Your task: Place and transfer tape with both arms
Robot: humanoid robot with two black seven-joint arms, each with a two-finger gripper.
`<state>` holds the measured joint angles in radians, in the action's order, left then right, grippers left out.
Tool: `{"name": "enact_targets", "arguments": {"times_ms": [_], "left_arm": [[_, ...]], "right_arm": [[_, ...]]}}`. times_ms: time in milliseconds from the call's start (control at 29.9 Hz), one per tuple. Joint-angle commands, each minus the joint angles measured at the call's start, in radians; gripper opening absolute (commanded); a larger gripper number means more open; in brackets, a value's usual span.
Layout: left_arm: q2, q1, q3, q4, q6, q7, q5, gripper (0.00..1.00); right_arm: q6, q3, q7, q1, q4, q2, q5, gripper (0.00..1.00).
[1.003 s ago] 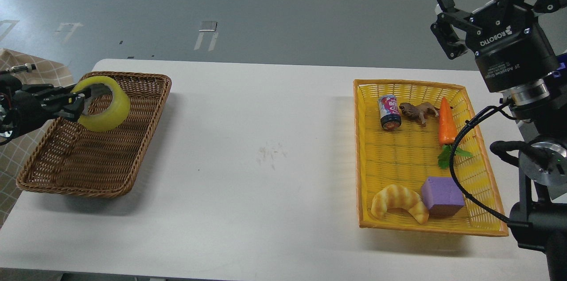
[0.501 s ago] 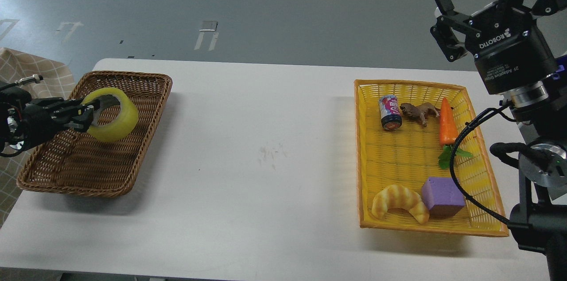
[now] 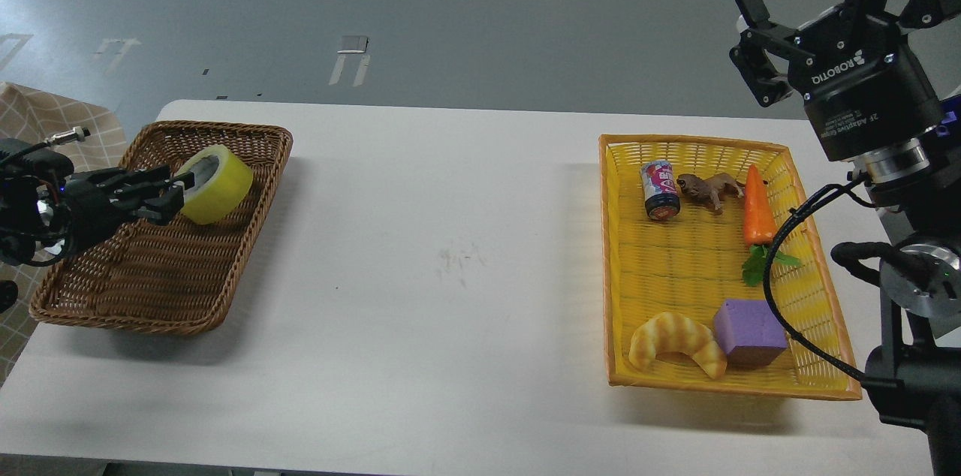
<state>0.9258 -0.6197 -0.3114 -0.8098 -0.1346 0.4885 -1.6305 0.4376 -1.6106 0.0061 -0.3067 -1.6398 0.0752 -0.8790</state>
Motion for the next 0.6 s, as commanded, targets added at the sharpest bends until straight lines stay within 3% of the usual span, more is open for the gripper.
{"name": "enact_targets", "arguments": {"times_ms": [0,568], "left_arm": [[-0.002,-0.002,0.000,-0.009,0.003,0.000,0.043,0.95],[-0.001,-0.017,-0.003,-0.011,0.009,0.000,0.192,0.98]], "right_arm": [[0.000,0.000,0.000,0.001,-0.002,-0.002,0.000,0.99],[0.001,0.000,0.000,0.012,-0.005,0.000,0.000,0.99]]}}
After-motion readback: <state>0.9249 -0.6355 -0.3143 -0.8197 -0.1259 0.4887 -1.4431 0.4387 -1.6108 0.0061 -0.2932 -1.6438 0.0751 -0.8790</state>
